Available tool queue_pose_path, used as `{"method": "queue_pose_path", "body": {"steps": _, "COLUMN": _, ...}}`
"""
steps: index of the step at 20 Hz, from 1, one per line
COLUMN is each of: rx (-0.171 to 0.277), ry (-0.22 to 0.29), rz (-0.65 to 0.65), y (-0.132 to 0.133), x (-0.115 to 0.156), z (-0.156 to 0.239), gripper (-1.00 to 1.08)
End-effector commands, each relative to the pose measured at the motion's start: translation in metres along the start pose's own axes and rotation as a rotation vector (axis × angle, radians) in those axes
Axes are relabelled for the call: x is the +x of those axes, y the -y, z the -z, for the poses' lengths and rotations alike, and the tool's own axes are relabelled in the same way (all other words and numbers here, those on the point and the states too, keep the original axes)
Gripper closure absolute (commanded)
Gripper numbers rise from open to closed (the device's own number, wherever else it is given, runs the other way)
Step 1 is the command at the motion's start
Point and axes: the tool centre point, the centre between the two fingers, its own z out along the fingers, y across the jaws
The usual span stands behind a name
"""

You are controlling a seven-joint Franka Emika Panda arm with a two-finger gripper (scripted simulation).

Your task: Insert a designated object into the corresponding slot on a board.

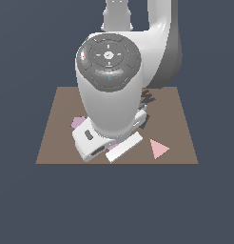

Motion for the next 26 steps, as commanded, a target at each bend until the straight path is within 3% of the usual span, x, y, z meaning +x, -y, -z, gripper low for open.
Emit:
{"method": "queue_pose_path", "body": {"steps": 1, "rx": 0.000, "ry": 0.000, "rz": 0.000, "y": 0.000, "x": 0.000, "z": -0.001, "gripper": 1.08}}
{"method": "queue_pose_path", "body": {"steps": 15, "rx": -0.001, "ry": 0.000, "rz": 0.022, "y": 0.006, "x": 0.000, "z": 0.000, "gripper": 1.08}}
{"method": "queue_pose_path", "body": {"steps": 26, "rx": 0.000, "ry": -0.001, "rz": 0.217, "y": 0.058, "x": -0.002, "z": 0.005, "gripper": 1.08}}
